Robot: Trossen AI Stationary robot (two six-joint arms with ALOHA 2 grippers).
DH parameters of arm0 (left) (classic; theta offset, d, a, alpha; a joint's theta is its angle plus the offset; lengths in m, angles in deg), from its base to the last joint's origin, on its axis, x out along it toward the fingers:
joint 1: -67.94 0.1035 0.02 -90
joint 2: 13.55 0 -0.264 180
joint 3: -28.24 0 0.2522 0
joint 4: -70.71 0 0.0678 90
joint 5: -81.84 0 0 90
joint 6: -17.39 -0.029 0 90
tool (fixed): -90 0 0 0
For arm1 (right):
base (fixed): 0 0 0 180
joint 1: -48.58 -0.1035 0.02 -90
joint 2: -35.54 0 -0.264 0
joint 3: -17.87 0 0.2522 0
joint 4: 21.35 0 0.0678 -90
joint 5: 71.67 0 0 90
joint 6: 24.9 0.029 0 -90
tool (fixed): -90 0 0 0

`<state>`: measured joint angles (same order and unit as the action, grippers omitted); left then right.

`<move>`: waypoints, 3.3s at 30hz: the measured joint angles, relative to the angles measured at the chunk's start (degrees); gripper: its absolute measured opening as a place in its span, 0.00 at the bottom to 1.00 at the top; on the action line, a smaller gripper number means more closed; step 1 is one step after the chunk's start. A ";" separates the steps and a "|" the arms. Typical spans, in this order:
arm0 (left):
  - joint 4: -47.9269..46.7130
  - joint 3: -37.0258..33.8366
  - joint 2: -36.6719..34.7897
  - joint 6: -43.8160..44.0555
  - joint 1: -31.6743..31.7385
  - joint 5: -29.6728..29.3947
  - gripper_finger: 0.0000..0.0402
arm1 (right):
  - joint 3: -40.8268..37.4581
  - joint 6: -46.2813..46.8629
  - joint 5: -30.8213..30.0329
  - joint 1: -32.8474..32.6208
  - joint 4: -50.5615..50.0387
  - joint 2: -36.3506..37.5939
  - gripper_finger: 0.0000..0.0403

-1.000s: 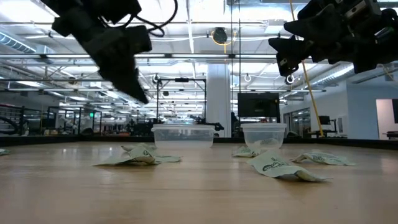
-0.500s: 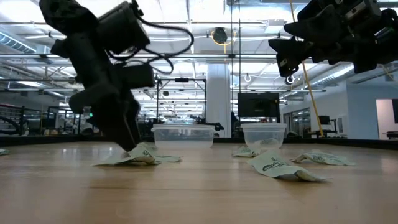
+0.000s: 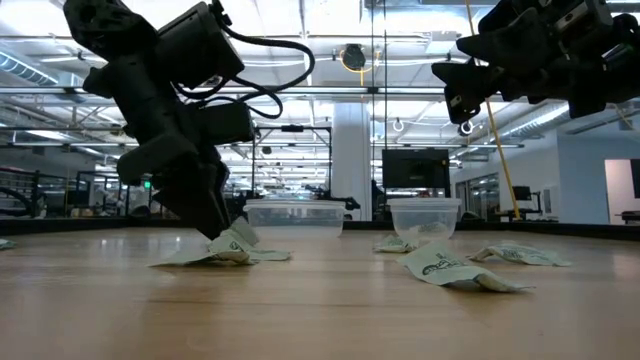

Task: Pick and place Stevia / Truvia into bins
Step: Put the stevia packet into the left transparent container, then put the stevia packet into the right transparent container

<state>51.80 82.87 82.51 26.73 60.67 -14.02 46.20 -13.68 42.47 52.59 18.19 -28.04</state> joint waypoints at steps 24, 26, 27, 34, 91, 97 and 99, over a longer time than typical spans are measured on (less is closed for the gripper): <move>10.43 -0.15 -13.11 0.14 2.38 -11.69 0.06 | 0.00 -1.51 -0.02 0.00 0.01 0.00 0.43; 12.01 -0.26 -14.05 -1.77 4.06 -11.83 0.05 | 0.00 -2.04 -0.02 0.00 -0.01 0.00 0.43; 13.51 -0.26 -14.03 -2.78 5.27 -11.33 0.05 | 0.00 -2.29 -0.02 0.00 -0.02 0.00 0.43; 16.82 -0.24 -11.96 0.10 14.99 -4.14 0.04 | 0.00 -3.56 -0.26 0.00 0.32 0.00 0.43; 7.49 28.13 -14.71 -17.38 5.96 -3.86 0.17 | 17.21 -4.48 -24.33 -17.14 -17.57 -15.52 0.43; 7.18 28.06 -14.69 -19.17 2.07 -6.18 0.17 | 17.30 -1.94 -29.58 -20.85 -28.72 -11.51 0.43; 7.14 28.06 -14.64 -19.26 0.55 -6.68 0.17 | 17.27 -1.40 -32.98 -22.27 -34.53 -11.09 0.43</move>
<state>58.95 110.93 67.86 7.47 61.22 -20.70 63.46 -15.08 9.49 30.32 -16.34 -39.13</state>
